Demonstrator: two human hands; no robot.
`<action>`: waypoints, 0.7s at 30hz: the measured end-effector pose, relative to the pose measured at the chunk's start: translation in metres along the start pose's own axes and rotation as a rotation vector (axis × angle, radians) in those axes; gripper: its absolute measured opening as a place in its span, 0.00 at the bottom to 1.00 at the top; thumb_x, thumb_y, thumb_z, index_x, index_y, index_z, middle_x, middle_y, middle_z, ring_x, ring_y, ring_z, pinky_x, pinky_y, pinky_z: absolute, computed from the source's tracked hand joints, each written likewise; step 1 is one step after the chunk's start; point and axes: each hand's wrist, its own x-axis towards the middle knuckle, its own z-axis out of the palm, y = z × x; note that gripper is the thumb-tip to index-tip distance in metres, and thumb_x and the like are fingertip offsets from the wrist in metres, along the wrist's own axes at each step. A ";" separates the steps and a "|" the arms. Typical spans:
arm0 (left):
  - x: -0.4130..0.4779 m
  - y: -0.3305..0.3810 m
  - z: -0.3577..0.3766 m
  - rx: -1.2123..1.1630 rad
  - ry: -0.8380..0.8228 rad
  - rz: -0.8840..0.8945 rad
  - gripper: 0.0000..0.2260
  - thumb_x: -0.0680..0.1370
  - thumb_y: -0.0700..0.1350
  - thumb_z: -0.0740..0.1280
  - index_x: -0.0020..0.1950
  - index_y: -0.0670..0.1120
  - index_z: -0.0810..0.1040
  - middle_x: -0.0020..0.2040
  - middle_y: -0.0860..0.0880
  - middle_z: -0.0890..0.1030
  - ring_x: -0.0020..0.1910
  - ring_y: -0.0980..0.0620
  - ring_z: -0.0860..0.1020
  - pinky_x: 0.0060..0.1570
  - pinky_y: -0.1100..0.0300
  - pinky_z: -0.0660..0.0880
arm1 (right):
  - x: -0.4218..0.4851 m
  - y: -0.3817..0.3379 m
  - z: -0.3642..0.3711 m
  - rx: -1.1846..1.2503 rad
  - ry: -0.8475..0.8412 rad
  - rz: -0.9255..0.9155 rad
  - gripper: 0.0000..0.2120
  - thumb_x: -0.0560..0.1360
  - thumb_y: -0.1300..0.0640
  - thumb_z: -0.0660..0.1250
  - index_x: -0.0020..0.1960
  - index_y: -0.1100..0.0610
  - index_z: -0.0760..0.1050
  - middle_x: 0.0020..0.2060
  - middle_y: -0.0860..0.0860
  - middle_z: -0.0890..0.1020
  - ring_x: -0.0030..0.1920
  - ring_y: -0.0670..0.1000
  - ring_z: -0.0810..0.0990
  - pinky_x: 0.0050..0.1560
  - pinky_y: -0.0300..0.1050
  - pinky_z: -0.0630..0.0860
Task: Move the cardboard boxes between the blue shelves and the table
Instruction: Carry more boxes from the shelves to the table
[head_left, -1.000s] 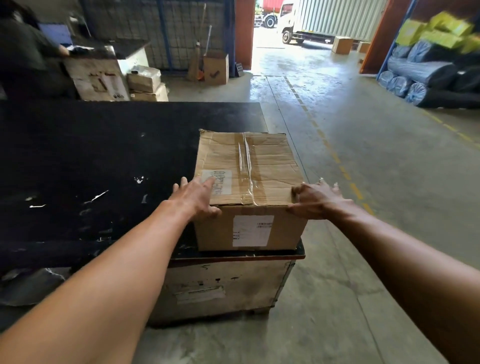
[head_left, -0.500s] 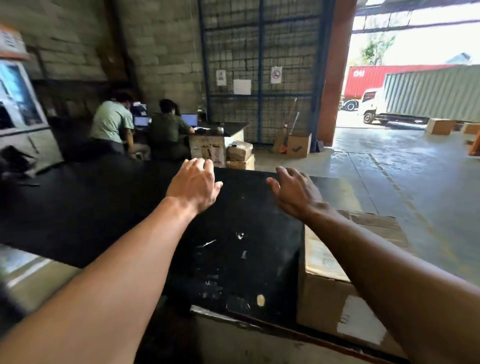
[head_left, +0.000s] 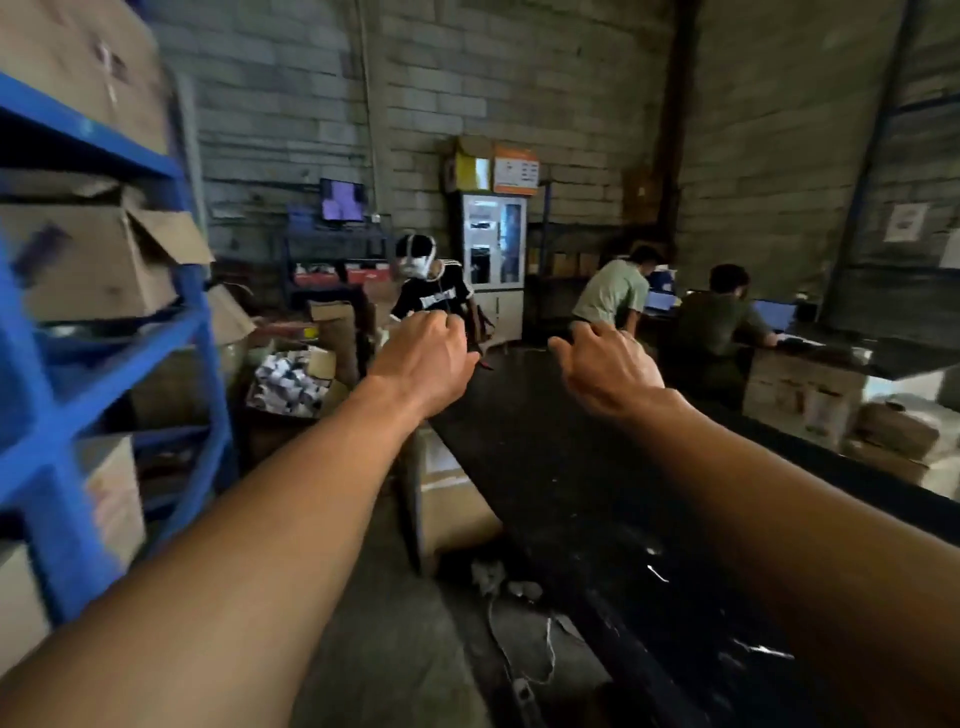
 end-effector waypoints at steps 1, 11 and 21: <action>-0.002 -0.018 0.000 0.040 -0.010 -0.053 0.18 0.80 0.54 0.60 0.61 0.41 0.73 0.57 0.42 0.77 0.58 0.42 0.74 0.55 0.52 0.71 | 0.014 -0.015 0.007 0.033 0.000 -0.050 0.18 0.84 0.48 0.52 0.66 0.56 0.72 0.60 0.62 0.74 0.61 0.65 0.73 0.57 0.56 0.72; -0.084 -0.082 -0.063 0.530 -0.098 -0.518 0.18 0.80 0.50 0.61 0.59 0.36 0.76 0.52 0.38 0.80 0.54 0.38 0.78 0.53 0.49 0.74 | 0.057 -0.136 0.039 0.349 -0.063 -0.592 0.20 0.83 0.48 0.51 0.64 0.58 0.73 0.60 0.63 0.75 0.62 0.66 0.73 0.58 0.55 0.70; -0.199 -0.062 -0.204 0.819 -0.218 -1.009 0.20 0.82 0.53 0.55 0.64 0.38 0.71 0.61 0.38 0.76 0.60 0.39 0.74 0.56 0.50 0.70 | -0.022 -0.271 0.005 0.623 -0.100 -1.055 0.22 0.83 0.46 0.51 0.61 0.62 0.74 0.58 0.65 0.77 0.59 0.66 0.75 0.57 0.55 0.70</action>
